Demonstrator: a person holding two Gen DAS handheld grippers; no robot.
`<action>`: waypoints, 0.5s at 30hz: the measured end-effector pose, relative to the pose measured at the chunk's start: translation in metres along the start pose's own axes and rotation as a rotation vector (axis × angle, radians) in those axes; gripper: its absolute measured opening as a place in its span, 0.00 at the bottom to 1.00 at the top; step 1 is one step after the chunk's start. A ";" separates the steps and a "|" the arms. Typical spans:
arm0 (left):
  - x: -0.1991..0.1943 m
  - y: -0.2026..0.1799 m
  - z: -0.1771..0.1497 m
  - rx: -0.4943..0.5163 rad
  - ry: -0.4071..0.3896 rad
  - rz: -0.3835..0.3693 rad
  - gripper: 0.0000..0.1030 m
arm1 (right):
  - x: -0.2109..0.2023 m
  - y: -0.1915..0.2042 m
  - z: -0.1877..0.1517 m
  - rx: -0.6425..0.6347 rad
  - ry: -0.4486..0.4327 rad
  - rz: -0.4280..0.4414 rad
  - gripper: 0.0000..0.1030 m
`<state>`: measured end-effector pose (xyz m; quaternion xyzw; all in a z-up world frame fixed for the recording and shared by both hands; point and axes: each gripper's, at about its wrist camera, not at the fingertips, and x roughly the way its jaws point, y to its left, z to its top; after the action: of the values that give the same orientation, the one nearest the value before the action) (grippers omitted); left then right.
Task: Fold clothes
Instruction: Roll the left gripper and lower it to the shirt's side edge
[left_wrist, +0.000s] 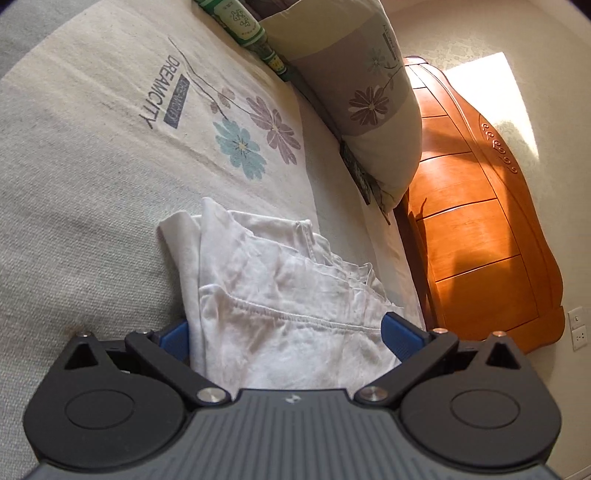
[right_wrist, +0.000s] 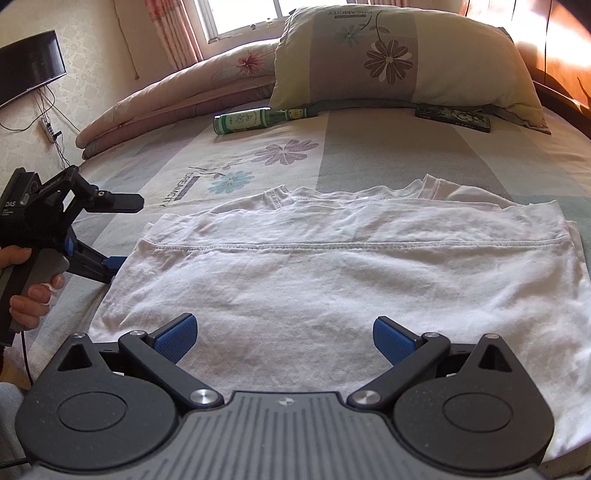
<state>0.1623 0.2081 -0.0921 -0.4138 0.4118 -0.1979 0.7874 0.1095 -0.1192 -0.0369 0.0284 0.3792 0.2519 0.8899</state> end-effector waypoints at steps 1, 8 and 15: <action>0.001 0.000 0.001 -0.001 0.006 -0.004 0.99 | -0.001 0.000 0.000 -0.002 -0.004 0.003 1.00; -0.013 0.002 -0.030 -0.044 0.067 -0.061 0.99 | -0.007 -0.004 -0.003 0.009 -0.010 0.014 1.00; -0.003 0.004 -0.020 -0.076 0.045 -0.111 0.99 | -0.015 -0.002 -0.002 0.019 -0.025 0.014 1.00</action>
<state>0.1442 0.2027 -0.1007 -0.4609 0.4128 -0.2349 0.7497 0.1005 -0.1281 -0.0288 0.0425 0.3701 0.2539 0.8926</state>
